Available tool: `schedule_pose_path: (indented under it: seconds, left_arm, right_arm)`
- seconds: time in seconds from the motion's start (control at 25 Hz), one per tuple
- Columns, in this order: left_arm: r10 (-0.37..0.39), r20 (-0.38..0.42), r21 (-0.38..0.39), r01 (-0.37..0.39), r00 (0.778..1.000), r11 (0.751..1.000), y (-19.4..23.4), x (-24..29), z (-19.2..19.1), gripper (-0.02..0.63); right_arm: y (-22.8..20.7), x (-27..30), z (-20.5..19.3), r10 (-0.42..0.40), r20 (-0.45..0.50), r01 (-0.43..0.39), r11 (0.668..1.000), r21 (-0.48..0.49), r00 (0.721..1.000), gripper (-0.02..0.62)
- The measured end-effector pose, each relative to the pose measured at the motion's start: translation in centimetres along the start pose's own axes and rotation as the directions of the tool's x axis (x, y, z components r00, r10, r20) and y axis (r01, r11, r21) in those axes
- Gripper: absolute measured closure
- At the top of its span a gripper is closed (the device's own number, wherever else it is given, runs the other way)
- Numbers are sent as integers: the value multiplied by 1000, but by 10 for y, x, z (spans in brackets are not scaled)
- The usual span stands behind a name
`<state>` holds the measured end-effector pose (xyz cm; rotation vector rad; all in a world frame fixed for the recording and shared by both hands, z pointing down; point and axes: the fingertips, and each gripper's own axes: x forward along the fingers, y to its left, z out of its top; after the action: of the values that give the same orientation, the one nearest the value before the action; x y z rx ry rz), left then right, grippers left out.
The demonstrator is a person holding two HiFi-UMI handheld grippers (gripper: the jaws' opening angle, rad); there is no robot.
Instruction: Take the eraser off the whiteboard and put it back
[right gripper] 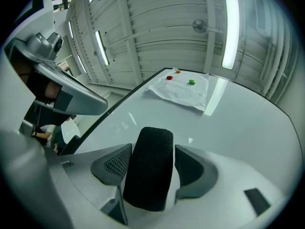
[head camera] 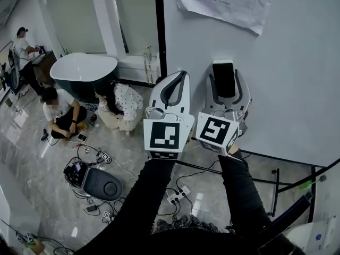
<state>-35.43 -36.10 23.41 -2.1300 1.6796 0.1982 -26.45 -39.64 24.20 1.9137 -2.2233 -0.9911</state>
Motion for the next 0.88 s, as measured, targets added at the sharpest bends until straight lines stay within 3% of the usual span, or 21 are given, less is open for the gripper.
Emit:
schedule_pose_path:
  seconds: [0.28, 0.56, 0.72, 0.88]
  left_arm:
    - [-2, 11, 4, 2, 1000, 1000, -5, -4, 7, 600]
    - [5, 13, -5, -5, 1000, 1000, -19, -8, 11, 600]
    - [3, 19, -6, -3, 1000, 1000, -32, -8, 18, 600]
    - [2, 14, -4, -2, 1000, 1000, -47, -10, 22, 600]
  right_arm:
    - [-5, -16, 10, 22, 46, -23, 1000, 11, 999, 319]
    - [-36, -31, 21, 5, 78, -12, 996, 86, 997, 319]
    - [-50, -40, 15, -4, 65, -3, 995, 100, 998, 428]
    - [-62, -50, 8, 1, 55, -8, 992, 128, 998, 478]
